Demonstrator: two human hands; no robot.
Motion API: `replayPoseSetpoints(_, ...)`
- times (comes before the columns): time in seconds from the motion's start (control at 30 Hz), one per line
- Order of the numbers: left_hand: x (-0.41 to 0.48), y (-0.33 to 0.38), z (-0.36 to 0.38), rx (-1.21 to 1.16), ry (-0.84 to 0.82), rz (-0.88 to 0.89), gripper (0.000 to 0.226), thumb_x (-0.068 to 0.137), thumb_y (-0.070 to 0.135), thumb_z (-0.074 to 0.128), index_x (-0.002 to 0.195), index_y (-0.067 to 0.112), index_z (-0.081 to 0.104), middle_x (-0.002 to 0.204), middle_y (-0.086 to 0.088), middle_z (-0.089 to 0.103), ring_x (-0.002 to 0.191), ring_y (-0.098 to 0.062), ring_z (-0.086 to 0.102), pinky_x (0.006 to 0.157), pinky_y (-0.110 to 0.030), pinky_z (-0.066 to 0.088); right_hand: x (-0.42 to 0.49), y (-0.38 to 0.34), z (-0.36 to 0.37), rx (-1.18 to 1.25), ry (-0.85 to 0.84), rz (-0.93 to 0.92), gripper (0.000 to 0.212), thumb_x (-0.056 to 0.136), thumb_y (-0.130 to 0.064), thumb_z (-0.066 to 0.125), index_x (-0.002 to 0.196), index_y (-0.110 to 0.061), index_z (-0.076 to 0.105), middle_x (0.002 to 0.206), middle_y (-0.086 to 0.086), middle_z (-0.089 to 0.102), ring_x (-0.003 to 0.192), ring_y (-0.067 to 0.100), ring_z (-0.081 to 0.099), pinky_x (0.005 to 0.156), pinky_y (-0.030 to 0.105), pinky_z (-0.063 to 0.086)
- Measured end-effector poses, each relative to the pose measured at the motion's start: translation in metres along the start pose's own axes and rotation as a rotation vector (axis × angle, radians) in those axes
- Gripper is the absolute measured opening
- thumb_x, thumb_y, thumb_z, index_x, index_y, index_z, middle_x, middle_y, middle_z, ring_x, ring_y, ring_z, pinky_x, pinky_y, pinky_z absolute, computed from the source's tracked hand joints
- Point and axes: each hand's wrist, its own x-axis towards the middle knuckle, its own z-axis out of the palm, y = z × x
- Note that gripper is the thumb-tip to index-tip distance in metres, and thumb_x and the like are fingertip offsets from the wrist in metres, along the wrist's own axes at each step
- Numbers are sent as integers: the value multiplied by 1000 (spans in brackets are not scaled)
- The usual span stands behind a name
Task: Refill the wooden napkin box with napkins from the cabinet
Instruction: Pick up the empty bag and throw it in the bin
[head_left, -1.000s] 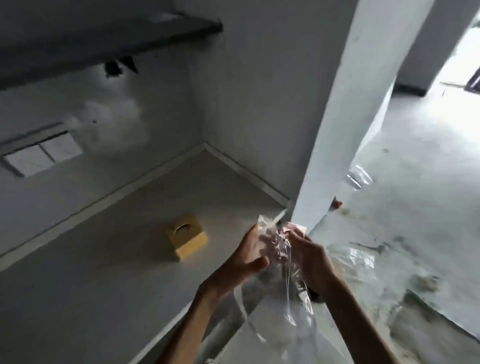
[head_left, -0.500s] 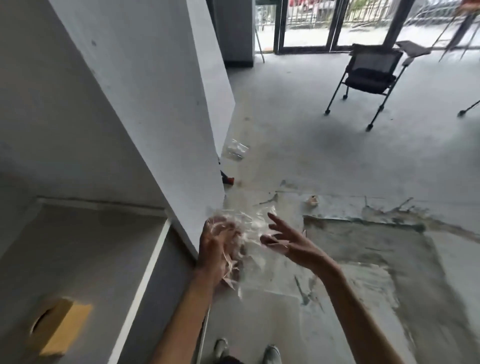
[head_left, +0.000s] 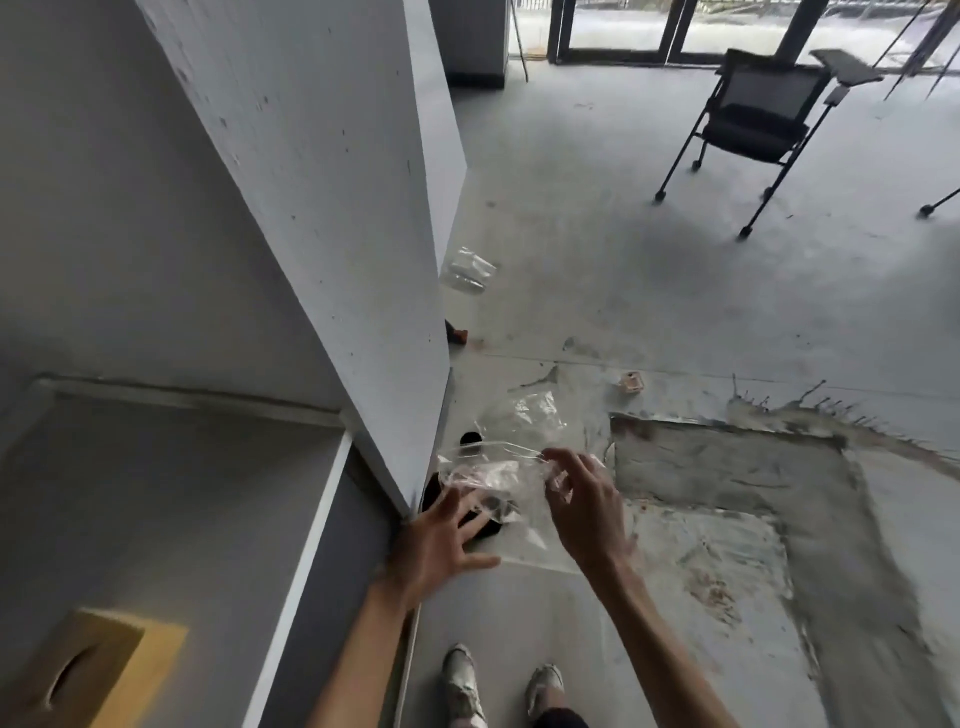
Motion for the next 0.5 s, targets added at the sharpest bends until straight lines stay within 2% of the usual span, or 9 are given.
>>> replayPoseSetpoints(0.07,13,-14,-4,-51,44,-11,97,58,58,81,138,19,43,143,-4,47,129,-32,45,94,-67,45,-1,-3,29,190,-56,176,35,80,-9,65,102,-37,63,93,-5,67,71,13,65,57,16,48)
replayPoseSetpoints(0.17,38,-35,-15,-74,345,30,84,63,56,80,132,15,53,136,-16,57,119,-34,59,94,-59,50,1,3,73,672,-387,385,48,71,-12,63,108,-43,61,112,2,66,97,26,66,78,34,58)
replayPoseSetpoints(0.2,51,-37,-24,-69,415,44,75,71,53,77,129,11,55,132,-18,60,115,-34,62,95,-55,51,3,9,88,807,-532,430,56,70,-11,62,117,-42,59,124,1,60,104,22,63,85,33,55)
replayPoseSetpoints(0.27,81,-49,-53,-36,617,49,48,86,35,67,122,5,56,124,-21,63,105,-33,64,90,-47,54,5,25,116,891,-764,480,70,75,-12,61,138,-38,44,141,-14,40,117,10,52,100,32,45)
replayPoseSetpoints(0.3,103,-59,-76,-40,743,50,41,88,25,65,122,3,55,121,-21,63,103,-34,64,88,-45,53,6,39,135,813,-792,436,71,80,-15,62,143,-37,38,142,-19,34,123,8,47,105,32,41)
replayPoseSetpoints(0.33,125,-69,-101,-78,842,56,44,87,19,66,125,4,52,119,-20,63,104,-35,64,88,-47,54,9,54,157,712,-725,395,65,86,-18,62,143,-36,37,141,-17,36,125,9,46,105,32,42)
replayPoseSetpoints(0.4,171,-91,-152,-212,963,62,58,82,9,69,134,8,43,120,-20,62,108,-37,62,86,-53,53,14,80,199,541,-483,411,41,92,-18,61,125,-40,49,124,-3,58,106,12,61,87,30,53)
replayPoseSetpoints(0.47,223,-120,-196,-306,931,69,60,84,1,65,136,15,38,127,-26,56,112,-42,59,77,-53,55,21,111,249,469,-412,445,25,91,-26,62,107,-44,54,100,4,65,83,16,65,69,34,57)
replayPoseSetpoints(0.5,251,-140,-216,-342,863,85,55,87,0,60,134,17,39,128,-28,54,108,-41,59,74,-50,57,24,134,280,452,-424,455,25,88,-36,64,109,-45,53,97,3,63,80,17,66,69,38,58)
